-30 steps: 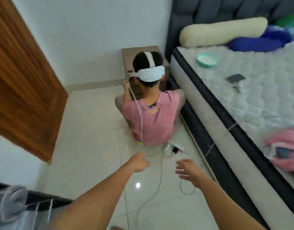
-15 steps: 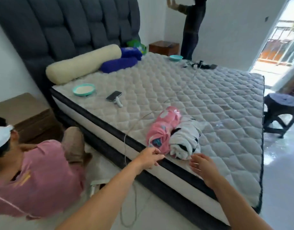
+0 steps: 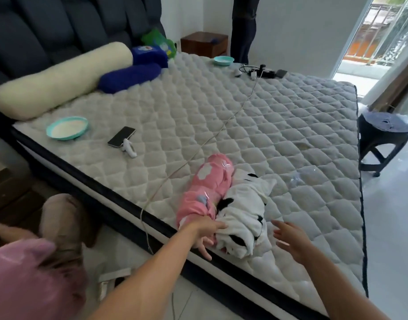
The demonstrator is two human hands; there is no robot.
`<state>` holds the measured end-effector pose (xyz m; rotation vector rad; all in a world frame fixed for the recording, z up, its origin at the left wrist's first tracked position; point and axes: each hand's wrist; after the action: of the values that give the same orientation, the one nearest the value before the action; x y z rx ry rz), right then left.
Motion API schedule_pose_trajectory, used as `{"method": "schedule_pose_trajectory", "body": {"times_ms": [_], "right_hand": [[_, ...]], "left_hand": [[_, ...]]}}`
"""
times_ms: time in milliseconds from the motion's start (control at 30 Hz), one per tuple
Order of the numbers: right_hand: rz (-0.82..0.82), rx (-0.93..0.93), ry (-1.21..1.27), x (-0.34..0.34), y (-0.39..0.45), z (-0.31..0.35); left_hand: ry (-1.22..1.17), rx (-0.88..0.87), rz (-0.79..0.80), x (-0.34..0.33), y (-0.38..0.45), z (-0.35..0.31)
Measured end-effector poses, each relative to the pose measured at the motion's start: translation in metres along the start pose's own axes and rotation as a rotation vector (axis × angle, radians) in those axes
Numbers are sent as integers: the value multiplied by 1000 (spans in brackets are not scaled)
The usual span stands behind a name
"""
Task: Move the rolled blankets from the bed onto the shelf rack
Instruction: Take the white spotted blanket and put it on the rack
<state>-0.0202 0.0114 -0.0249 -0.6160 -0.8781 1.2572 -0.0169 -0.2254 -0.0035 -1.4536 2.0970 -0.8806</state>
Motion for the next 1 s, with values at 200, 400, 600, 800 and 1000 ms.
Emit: {"method": "schedule_pose_trajectory", "body": {"times_ms": [200,400,600,800,1000], "right_hand": [[29,-144,-202,-22,87,37],[253,-299,-119,-45,131,64],[224,-291,-97,-60,144,78],[208,-312,2,-59,135,81],[225,-165,79,-54,108,82]], "left_hand": [[-131,93,-32,12,59,-3],[-191,221,-101,1,95,-10],[-116,178,-344,-17,116,-24],[-45,159,-346,-23,103,-41],[-72,45,-376,-24,75,-44]]}}
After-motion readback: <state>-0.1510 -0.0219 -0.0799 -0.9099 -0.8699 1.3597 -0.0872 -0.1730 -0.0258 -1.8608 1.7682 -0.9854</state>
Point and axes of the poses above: each hand's wrist, its own y-axis towards the middle knuckle, its own x-axis out of the back of the hand, z = x × y, and after that the axes turned 13 degrees about -x, right-handed
